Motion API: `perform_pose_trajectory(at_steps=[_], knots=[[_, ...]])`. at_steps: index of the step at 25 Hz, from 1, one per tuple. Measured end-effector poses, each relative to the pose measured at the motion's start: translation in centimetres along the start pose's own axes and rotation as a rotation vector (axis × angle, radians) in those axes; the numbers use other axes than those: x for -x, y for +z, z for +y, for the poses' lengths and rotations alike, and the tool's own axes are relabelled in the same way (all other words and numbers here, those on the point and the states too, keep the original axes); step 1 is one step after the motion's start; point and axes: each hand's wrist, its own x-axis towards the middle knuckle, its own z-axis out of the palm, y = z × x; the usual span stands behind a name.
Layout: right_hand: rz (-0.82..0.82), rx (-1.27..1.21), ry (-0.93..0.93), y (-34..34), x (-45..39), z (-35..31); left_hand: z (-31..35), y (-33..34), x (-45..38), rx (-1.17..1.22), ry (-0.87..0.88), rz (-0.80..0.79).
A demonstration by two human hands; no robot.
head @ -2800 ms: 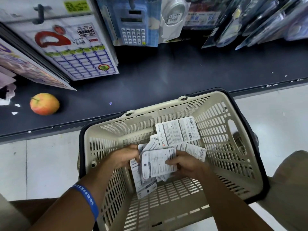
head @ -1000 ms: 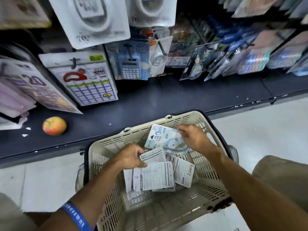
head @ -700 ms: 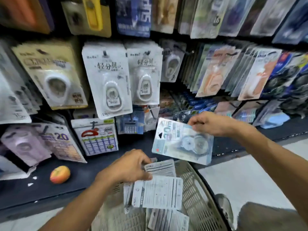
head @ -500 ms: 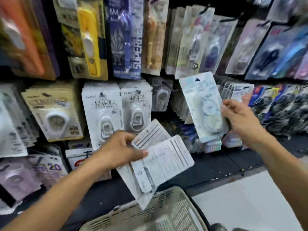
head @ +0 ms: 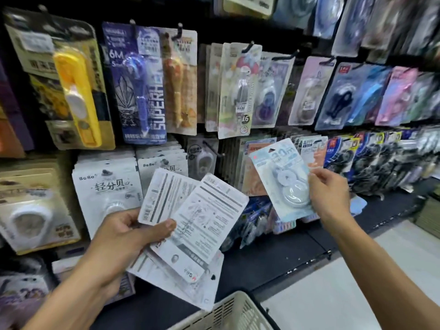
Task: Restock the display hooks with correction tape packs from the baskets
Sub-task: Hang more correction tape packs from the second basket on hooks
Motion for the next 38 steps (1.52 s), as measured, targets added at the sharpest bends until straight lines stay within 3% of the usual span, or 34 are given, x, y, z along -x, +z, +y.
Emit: perform_pose_trajectory(at_steps=[4, 10, 11, 13, 15, 16, 18, 20, 22, 25, 27, 35, 38], knots=[[0.021, -0.032, 0.119, 0.0, -0.3, 0.0, -0.5, 0.7, -0.2, 0.036, -0.001, 0.019], [-0.003, 0.174, -0.108, 0.8, 1.6, -1.5, -0.9, 1.6, -0.2, 0.045, 0.013, 0.068], [-0.125, 0.045, -0.099, 0.7, 2.4, -2.5, -0.9, 1.6, -0.3, 0.038, 0.019, 0.082], [-0.612, -0.339, 0.101, 1.1, 4.9, -5.0, -1.1, 1.9, -0.4, 0.021, 0.037, 0.104], [-1.039, -0.364, 0.162, 1.8, 7.6, -6.5, -1.3, 2.3, -0.3, 0.004, 0.041, 0.126], [-1.113, -0.366, 0.146, 2.1, 8.5, -6.8, -1.4, 2.5, -0.3, -0.001, 0.034, 0.143], [-1.024, -0.465, 0.128, 1.9, 9.2, -7.2, -1.3, 2.2, -0.5, -0.008, 0.031, 0.200], [-0.732, -0.628, 0.035, 0.9, 8.5, -7.1, -0.8, 1.5, -0.7, 0.000, 0.052, 0.267], [-0.369, -0.622, -0.310, 0.1, 7.9, -6.5, -0.2, 0.8, -0.7, 0.024, 0.073, 0.309], [-0.052, -0.073, -1.040, 0.9, 8.6, -5.5, 0.1, 0.7, -0.6, 0.028, 0.093, 0.304], [-0.024, 0.206, -1.200, 2.2, 9.1, -5.3, 0.2, 0.9, -0.5, 0.013, 0.095, 0.284], [-0.155, 0.247, -1.105, 3.3, 9.5, -4.3, 0.2, 0.3, -0.5, 0.001, 0.107, 0.275], [-0.348, 0.397, -0.955, 3.9, 9.6, -4.3, 0.3, 0.2, -0.3, -0.012, 0.124, 0.256]])
